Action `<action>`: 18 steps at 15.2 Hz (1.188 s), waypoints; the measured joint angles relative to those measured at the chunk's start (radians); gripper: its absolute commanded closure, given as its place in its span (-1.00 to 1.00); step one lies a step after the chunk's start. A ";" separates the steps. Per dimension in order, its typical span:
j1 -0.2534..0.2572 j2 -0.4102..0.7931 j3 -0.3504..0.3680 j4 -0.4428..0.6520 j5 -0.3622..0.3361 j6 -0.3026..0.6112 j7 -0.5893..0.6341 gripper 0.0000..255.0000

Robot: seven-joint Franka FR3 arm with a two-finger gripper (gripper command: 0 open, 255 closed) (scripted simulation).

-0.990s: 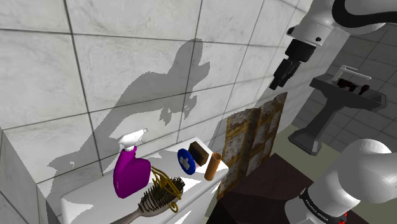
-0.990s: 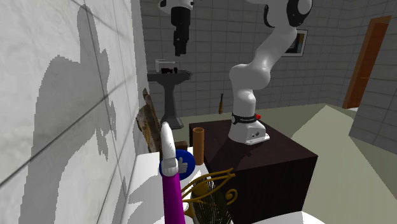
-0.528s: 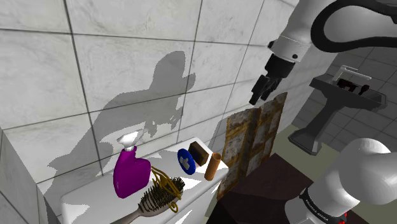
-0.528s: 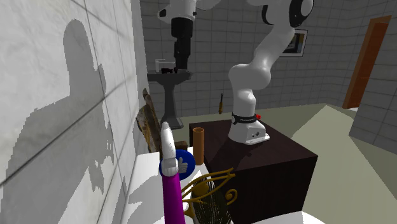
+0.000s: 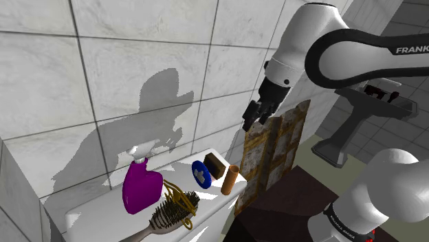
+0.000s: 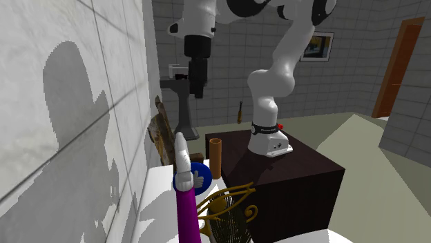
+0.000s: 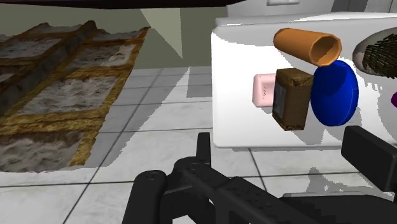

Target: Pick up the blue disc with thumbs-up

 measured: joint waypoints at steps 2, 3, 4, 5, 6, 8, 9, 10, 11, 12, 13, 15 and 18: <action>0.003 0.051 0.048 0.004 0.005 0.053 0.049 -1.00; 0.003 0.080 0.073 0.010 0.004 0.079 0.075 -1.00; 0.001 0.109 0.095 0.014 0.002 0.105 0.099 -1.00; 0.000 0.140 0.120 0.020 -0.003 0.132 0.126 -1.00; -0.001 0.165 0.143 0.030 -0.008 0.150 0.154 -1.00; -0.011 0.241 0.198 0.053 -0.033 0.205 0.220 -1.00; -0.016 0.273 0.222 0.065 -0.048 0.224 0.252 -1.00; -0.023 0.313 0.248 0.082 -0.069 0.247 0.289 -1.00; -0.032 0.361 0.276 0.099 -0.097 0.274 0.330 -1.00; -0.040 0.401 0.297 0.115 -0.127 0.294 0.367 -1.00; -0.045 0.442 0.321 0.138 -0.160 0.305 0.412 -1.00; -0.050 0.501 0.346 0.159 -0.213 0.332 0.475 -1.00; -0.056 0.549 0.355 0.156 -0.258 0.373 0.513 -1.00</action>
